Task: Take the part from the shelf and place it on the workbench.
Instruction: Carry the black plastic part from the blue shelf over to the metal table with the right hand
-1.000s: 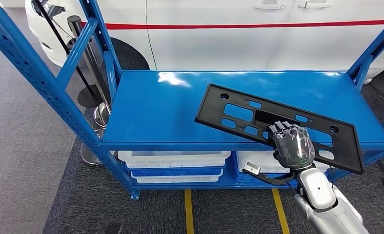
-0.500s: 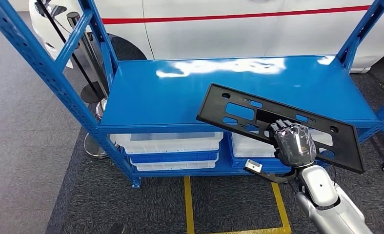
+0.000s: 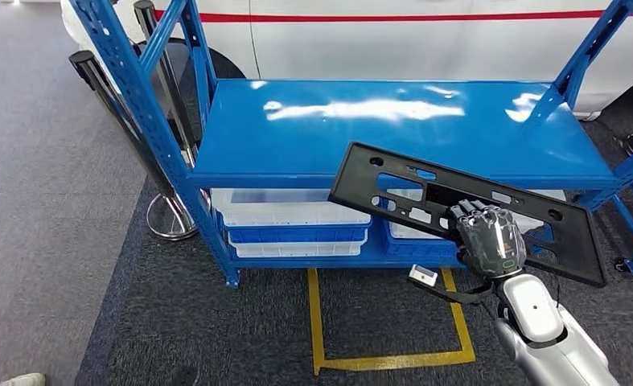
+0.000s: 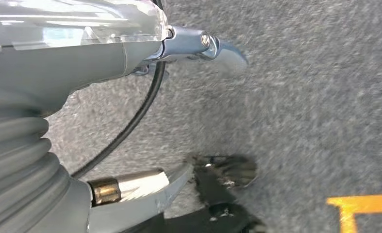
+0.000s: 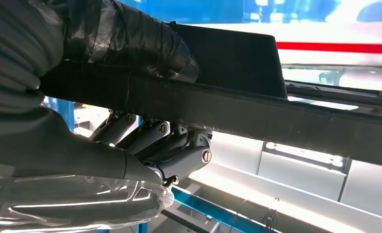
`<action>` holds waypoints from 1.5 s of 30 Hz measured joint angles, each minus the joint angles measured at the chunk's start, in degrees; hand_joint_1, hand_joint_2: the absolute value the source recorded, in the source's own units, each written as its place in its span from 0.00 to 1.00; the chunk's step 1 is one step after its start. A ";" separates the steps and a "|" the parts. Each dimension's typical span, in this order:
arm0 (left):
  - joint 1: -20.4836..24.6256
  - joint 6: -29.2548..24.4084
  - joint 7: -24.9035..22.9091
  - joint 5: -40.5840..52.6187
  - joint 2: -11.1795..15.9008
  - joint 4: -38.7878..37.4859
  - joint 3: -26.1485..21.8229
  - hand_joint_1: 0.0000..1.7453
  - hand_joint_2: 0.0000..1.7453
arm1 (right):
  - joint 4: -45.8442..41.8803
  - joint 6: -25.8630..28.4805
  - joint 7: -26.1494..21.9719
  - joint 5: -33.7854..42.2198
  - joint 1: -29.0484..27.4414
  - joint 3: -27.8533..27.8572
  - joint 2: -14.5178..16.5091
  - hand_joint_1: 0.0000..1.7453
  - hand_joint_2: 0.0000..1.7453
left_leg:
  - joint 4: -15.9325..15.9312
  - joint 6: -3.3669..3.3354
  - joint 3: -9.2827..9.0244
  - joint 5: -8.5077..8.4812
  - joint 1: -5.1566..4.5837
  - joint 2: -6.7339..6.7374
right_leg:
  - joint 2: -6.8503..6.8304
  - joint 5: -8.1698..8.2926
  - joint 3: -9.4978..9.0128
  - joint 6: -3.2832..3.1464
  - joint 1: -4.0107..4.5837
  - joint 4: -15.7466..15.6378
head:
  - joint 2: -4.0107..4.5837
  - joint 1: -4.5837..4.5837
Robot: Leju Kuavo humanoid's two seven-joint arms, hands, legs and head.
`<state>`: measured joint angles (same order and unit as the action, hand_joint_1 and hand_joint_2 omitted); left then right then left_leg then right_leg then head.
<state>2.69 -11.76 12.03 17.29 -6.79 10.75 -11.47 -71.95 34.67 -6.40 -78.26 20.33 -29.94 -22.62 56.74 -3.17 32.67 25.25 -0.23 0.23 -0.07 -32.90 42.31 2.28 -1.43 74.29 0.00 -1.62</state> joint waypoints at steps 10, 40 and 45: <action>-0.24 -0.16 0.05 0.08 0.03 -0.01 -0.11 0.00 1.00 | -0.19 0.13 0.25 -0.80 -0.34 0.24 -0.28 1.00 1.00 | 3.13 2.52 6.40 -2.98 -0.26 -0.38 | -0.01 3.59 -11.65 -2.50 0.26 -15.24 | 0.00 -0.17; -0.19 -0.25 -0.18 0.19 0.13 -0.01 -0.29 0.00 1.00 | -0.57 0.22 0.77 -1.85 -1.76 0.55 -0.73 1.00 1.00 | 3.28 3.32 5.85 -2.52 0.49 0.03 | 0.04 3.41 -9.60 -1.34 -0.90 -13.20 | 0.00 -0.47; -0.30 -0.22 -0.23 0.40 0.13 -0.02 -0.29 0.00 1.00 | -0.52 0.25 1.38 -2.54 -1.92 0.62 -0.71 1.00 1.00 | 16.64 3.96 8.95 8.57 0.74 0.01 | -0.28 5.93 -6.58 -3.42 -0.19 -13.07 | 0.00 -0.53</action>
<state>2.39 -11.99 11.80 17.69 -6.66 10.73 -11.76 -72.47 34.92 -5.03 -80.80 18.41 -29.32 -23.33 73.37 0.79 41.62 33.81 0.50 0.24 -0.35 -26.96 35.73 -1.14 -1.62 61.22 0.00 -2.16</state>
